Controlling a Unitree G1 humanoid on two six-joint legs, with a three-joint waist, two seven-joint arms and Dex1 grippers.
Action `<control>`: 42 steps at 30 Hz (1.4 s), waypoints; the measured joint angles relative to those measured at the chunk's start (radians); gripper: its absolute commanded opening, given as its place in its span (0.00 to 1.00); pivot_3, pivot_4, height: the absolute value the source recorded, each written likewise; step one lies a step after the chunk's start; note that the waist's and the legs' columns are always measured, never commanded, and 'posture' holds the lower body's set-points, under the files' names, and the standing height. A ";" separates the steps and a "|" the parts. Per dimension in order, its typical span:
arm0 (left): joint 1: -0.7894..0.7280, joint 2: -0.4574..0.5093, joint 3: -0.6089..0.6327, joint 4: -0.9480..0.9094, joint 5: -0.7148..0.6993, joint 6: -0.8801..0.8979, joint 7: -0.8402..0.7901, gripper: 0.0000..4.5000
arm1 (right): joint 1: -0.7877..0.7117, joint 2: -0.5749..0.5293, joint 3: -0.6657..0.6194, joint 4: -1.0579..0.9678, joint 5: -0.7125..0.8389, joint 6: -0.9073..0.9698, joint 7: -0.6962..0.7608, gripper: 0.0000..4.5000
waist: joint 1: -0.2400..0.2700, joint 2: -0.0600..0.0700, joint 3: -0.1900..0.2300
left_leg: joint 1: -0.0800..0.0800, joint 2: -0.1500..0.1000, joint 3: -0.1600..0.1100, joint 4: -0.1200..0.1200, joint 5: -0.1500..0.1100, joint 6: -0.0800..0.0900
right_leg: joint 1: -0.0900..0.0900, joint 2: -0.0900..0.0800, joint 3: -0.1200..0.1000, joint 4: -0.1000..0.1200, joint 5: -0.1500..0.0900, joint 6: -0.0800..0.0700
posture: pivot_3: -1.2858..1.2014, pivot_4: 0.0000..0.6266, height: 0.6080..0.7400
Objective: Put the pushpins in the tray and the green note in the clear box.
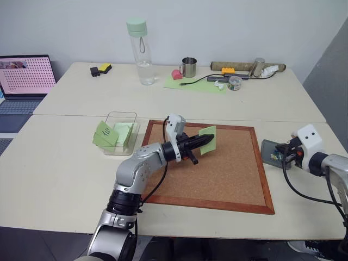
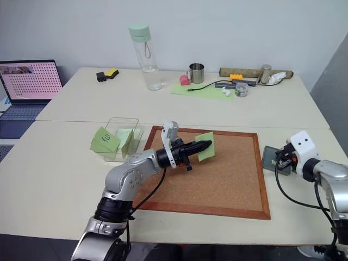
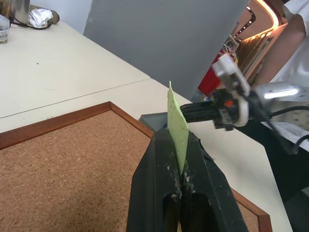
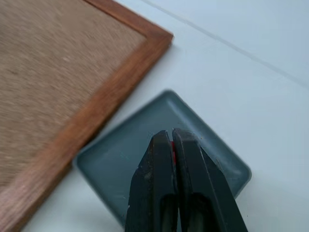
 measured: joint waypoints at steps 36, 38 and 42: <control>0.117 0.281 0.345 -0.284 0.297 0.029 0.584 0.00 | -0.383 -0.062 0.097 -0.436 0.444 0.076 0.311 0.70 | 0.005 -0.001 0.002 | -0.001 0.000 -0.002 0.000 -0.002 0.003 | 0.000 0.000 -0.002 -0.002 0.000 0.000 | 0.52 0.24 1.00; 0.109 0.284 0.351 -0.237 0.309 0.016 0.587 0.00 | -0.384 -0.059 0.108 -0.434 0.444 0.076 0.311 0.70 | 0.005 -0.001 0.002 | -0.001 0.000 -0.002 0.000 -0.002 0.003 | 0.000 -0.001 -0.002 -0.002 0.000 0.000 | 0.52 0.24 1.00; 0.083 0.273 0.359 -0.156 0.301 0.019 0.588 0.07 | -0.389 -0.051 0.121 -0.433 0.445 0.075 0.311 0.70 | 0.004 -0.001 0.002 | -0.001 0.000 -0.002 0.000 -0.002 0.003 | -0.001 -0.001 -0.002 -0.002 0.000 0.000 | 0.52 0.24 1.00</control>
